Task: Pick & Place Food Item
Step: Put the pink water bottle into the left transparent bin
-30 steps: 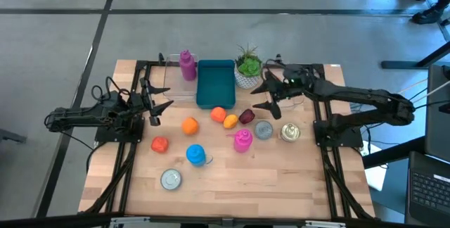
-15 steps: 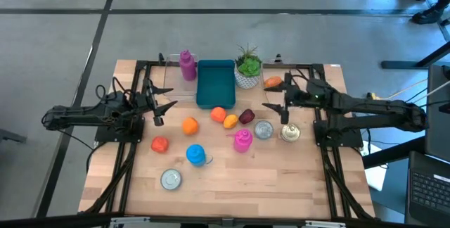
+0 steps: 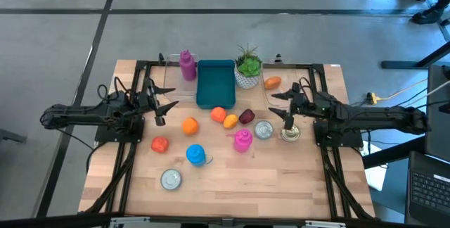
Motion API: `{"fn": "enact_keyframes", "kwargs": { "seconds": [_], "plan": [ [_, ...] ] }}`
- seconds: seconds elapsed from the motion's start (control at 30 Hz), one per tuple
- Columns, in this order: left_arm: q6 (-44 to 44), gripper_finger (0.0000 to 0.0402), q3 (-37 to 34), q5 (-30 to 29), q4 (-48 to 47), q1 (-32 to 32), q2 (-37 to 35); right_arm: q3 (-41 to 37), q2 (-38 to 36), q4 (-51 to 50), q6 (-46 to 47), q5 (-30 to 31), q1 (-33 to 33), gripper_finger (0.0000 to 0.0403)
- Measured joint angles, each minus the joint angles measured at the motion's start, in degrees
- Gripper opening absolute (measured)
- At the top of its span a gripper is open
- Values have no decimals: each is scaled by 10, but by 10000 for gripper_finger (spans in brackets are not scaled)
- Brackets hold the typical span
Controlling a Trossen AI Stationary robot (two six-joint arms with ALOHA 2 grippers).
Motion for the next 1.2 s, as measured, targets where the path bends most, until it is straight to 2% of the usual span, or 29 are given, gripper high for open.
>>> {"fn": "enact_keyframes", "kwargs": {
  "seconds": [0.2,0.9,1.2],
  "plan": [
    [1,221,0,0,16,0,15,-62,0,119,25,2,7,278],
    [8,219,0,-1,71,0,57,-67,1,130,46,-11,7,278],
    [38,220,0,-1,72,0,65,-67,2,134,45,-10,7,278]
  ]
}}
